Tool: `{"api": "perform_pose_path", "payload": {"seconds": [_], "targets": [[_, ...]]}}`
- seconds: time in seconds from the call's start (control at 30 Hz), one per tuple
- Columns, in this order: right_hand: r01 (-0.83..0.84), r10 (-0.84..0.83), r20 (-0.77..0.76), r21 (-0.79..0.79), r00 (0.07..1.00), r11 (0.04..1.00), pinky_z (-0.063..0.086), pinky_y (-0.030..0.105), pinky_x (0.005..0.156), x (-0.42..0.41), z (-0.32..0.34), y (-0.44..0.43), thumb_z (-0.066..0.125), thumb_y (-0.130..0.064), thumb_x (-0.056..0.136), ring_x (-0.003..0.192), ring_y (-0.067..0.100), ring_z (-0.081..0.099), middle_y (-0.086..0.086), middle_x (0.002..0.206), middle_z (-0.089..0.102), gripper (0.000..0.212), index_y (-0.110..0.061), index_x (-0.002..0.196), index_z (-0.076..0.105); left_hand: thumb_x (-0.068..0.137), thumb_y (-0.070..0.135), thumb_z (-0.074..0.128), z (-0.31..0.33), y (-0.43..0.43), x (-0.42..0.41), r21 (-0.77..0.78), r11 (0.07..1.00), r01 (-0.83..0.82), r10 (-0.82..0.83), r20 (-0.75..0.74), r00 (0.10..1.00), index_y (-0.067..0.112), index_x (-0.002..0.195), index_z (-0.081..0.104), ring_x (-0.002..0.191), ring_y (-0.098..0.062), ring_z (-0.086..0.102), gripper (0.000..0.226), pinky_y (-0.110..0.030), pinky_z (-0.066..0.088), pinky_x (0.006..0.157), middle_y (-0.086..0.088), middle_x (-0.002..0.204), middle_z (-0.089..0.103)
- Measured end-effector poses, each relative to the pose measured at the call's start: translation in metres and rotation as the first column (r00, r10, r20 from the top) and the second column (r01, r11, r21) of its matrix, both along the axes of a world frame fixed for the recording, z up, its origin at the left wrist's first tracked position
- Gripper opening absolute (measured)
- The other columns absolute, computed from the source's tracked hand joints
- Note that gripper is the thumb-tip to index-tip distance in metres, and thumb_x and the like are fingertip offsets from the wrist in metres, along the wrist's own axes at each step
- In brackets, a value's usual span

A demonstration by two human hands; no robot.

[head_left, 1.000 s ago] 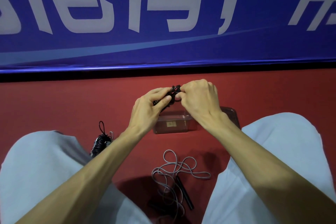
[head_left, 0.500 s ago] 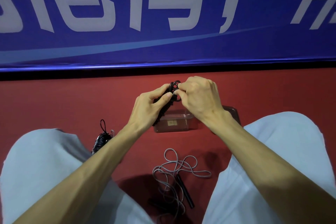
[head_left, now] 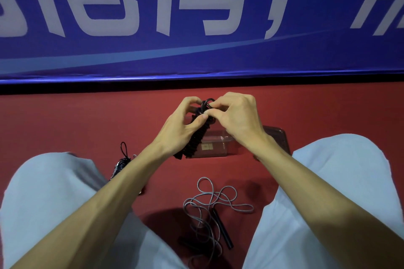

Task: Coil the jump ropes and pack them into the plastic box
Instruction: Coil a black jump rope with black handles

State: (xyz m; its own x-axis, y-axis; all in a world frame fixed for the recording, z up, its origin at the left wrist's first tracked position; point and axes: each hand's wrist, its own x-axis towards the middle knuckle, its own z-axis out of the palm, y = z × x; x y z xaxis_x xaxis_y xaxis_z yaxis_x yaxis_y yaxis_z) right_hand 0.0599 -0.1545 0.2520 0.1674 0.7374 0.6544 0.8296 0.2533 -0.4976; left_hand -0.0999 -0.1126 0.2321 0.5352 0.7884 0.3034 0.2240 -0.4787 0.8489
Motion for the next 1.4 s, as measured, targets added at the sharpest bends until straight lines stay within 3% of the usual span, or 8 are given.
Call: {"api": "perform_pose_path", "payload": {"seconds": [0.13,0.37,0.47,0.57,0.77,1.0,1.2,1.4], "targets": [[-0.093,0.096,0.068,-0.053,0.993,0.994,0.038,0.000,0.066,0.003,0.000,-0.003,0.077,-0.009,0.080,0.070,0.008,0.055,0.005,0.089,0.070,0.020,-0.006,0.100,0.076,0.097,0.029,0.059,0.002,0.000,-0.003,-0.069,0.997,0.017,-0.012,0.073,0.997,0.030,0.118,0.051,0.102,-0.023,0.066,0.022,-0.048,0.054,0.091,0.002,0.106,0.066],[-0.103,0.107,0.117,-0.042,0.987,0.994,0.036,-0.001,0.064,0.004,-0.002,-0.004,0.075,-0.005,0.082,0.073,0.007,0.053,0.007,0.090,0.069,0.020,-0.006,0.102,0.076,0.093,0.018,0.065,-0.002,-0.001,0.002,-0.152,0.988,0.001,0.024,0.162,0.986,0.027,0.108,0.057,0.123,-0.009,0.056,0.019,-0.044,0.047,0.104,0.012,0.115,0.065],[-0.083,0.083,0.088,-0.008,0.993,0.997,0.041,0.009,0.068,0.003,-0.003,-0.004,0.077,-0.005,0.079,0.074,0.015,0.061,0.009,0.087,0.071,0.019,-0.004,0.097,0.077,0.093,0.018,0.064,-0.001,-0.002,0.002,-0.182,0.982,0.045,-0.012,0.176,0.984,0.025,0.110,0.056,0.108,-0.012,0.065,0.020,-0.039,0.052,0.096,0.007,0.108,0.070],[-0.042,0.041,0.046,0.015,0.998,0.999,0.047,0.020,0.071,0.000,-0.004,-0.006,0.078,-0.006,0.077,0.075,0.019,0.065,0.008,0.083,0.071,0.014,-0.005,0.091,0.078,0.094,0.022,0.063,0.002,-0.003,-0.001,-0.155,0.986,0.060,-0.044,0.107,0.993,0.027,0.116,0.052,0.088,-0.018,0.071,0.025,-0.041,0.059,0.083,0.000,0.100,0.073],[0.014,-0.014,-0.116,-0.004,0.993,1.000,0.043,0.016,0.064,-0.010,-0.004,-0.004,0.080,-0.010,0.074,0.064,0.006,0.053,-0.001,0.076,0.065,0.014,-0.012,0.084,0.070,0.090,0.031,0.069,0.006,-0.003,-0.004,-0.042,0.999,0.007,-0.006,0.013,1.000,0.036,0.115,0.050,0.099,-0.018,0.069,0.032,-0.048,0.059,0.082,0.005,0.114,0.067],[-0.157,0.153,-0.033,-0.204,0.988,0.966,0.046,0.009,0.070,-0.004,-0.006,-0.003,0.069,-0.004,0.085,0.073,0.007,0.057,-0.002,0.098,0.047,0.047,-0.023,0.127,0.063,0.073,0.039,0.083,0.003,0.001,-0.006,0.047,0.991,-0.128,0.131,-0.078,0.988,0.036,0.112,0.050,0.113,-0.004,0.060,0.051,-0.045,0.051,0.095,0.013,0.111,0.068],[-0.139,0.139,-0.018,-0.265,0.990,0.954,0.052,0.021,0.076,-0.004,-0.009,-0.002,0.069,-0.004,0.081,0.077,0.009,0.057,-0.004,0.100,0.049,0.027,-0.019,0.104,0.073,0.069,0.047,0.083,0.002,0.005,-0.007,0.151,0.970,-0.193,0.229,-0.282,0.932,0.025,0.120,0.050,0.119,-0.014,0.059,0.064,-0.042,0.049,0.094,0.008,0.125,0.066],[-0.150,0.164,0.010,-0.350,0.986,0.924,0.054,0.035,0.078,-0.002,-0.009,-0.004,0.072,-0.027,0.083,0.072,0.006,0.056,-0.010,0.100,0.050,0.007,-0.023,0.089,0.070,0.076,0.056,0.074,-0.001,0.008,-0.009,0.327,0.935,-0.134,0.275,-0.434,0.858,0.038,0.113,0.057,0.097,-0.017,0.064,0.045,-0.033,0.047,0.071,0.012,0.105,0.069]]}}
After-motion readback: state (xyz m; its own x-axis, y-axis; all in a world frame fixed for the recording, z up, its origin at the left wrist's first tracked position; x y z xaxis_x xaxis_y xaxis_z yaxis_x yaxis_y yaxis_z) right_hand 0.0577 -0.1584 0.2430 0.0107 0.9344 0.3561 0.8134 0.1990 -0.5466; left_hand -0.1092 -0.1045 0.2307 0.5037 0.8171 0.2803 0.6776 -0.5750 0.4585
